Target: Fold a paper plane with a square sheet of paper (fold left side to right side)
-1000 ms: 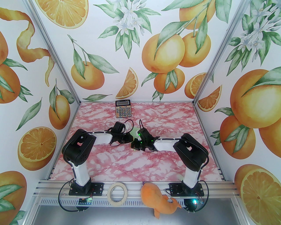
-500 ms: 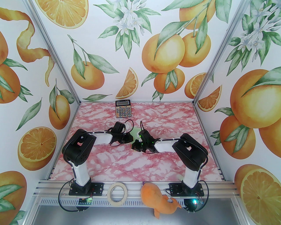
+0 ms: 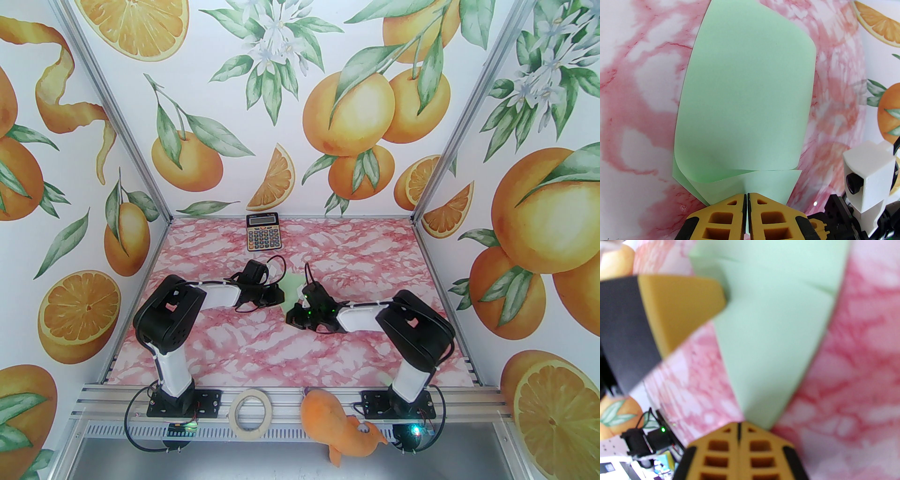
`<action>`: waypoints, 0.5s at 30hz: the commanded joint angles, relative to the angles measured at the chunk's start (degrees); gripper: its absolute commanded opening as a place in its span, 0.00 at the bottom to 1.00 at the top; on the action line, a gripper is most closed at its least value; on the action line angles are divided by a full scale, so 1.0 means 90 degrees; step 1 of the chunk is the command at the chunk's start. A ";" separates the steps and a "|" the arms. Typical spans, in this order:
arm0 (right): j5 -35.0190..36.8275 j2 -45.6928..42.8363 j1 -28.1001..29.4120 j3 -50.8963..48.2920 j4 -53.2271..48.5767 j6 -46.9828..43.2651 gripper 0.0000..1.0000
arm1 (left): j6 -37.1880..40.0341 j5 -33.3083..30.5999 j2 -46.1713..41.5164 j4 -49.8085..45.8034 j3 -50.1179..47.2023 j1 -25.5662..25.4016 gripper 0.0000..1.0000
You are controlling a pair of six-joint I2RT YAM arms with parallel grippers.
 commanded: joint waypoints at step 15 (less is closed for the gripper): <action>-0.0537 -0.0411 -0.0345 0.0722 -0.0710 -0.0149 0.00 | 0.0009 -0.0223 0.0177 -0.0194 -0.0013 -0.0027 0.12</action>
